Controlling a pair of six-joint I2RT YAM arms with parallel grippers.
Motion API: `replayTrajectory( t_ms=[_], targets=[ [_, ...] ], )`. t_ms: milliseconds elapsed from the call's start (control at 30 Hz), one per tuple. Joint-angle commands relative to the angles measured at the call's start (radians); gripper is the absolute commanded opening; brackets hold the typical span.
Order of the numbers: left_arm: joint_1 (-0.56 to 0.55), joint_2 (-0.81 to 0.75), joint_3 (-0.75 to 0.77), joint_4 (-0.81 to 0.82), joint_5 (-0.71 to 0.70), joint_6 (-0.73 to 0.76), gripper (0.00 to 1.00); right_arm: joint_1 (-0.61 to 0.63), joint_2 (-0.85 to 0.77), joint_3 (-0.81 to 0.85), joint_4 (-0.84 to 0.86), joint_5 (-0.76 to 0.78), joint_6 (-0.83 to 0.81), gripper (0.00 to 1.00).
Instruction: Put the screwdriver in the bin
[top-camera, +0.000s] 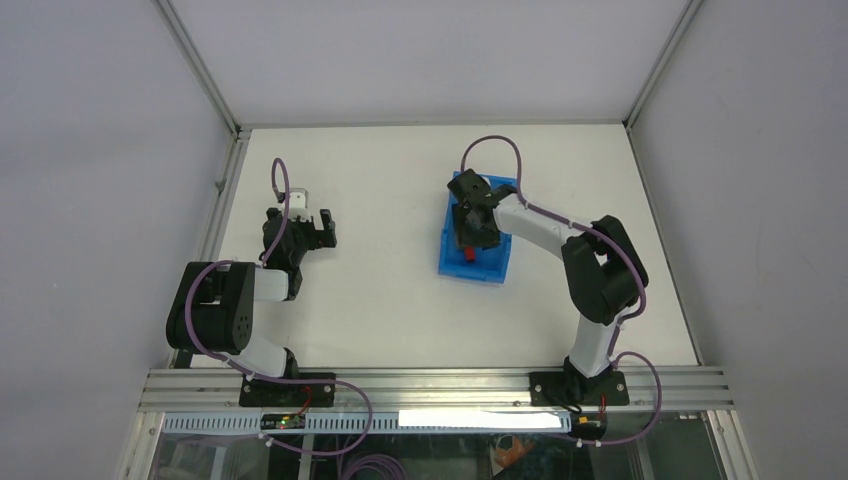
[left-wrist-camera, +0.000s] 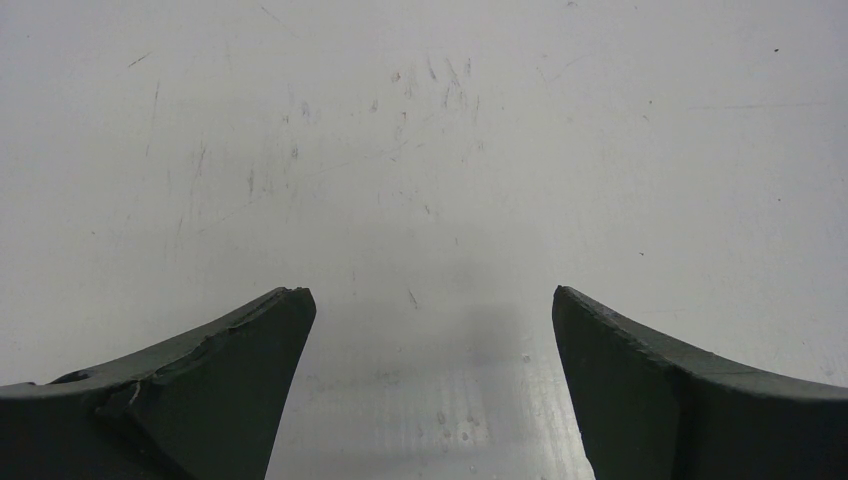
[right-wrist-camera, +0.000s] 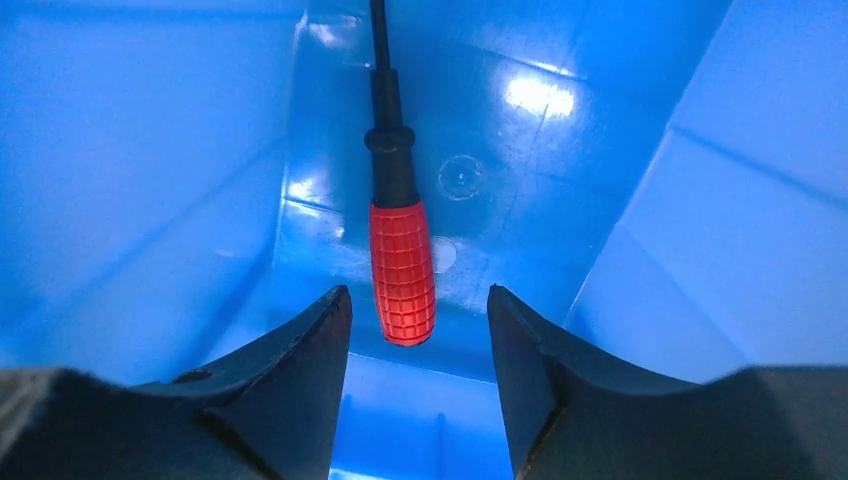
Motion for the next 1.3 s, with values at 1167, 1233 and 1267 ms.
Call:
replayTrajectory(
  t_ms=[1167, 1233, 1267],
  targets=[
    [-0.011, -0.029, -0.001, 0.028, 0.008, -0.018, 0.99, -0.813, -0.497, 0.199, -0.193, 0.002, -0.247, 0.99],
    [-0.012, -0.029, -0.001, 0.028, 0.008, -0.018, 0.99, -0.82, -0.506, 0.184, -0.164, -0.028, -0.243, 0.99],
    [-0.012, -0.029, -0.001, 0.028, 0.009, -0.018, 0.99, -0.821, -0.512, 0.176, -0.148, -0.031, -0.242, 0.99]
  ],
)
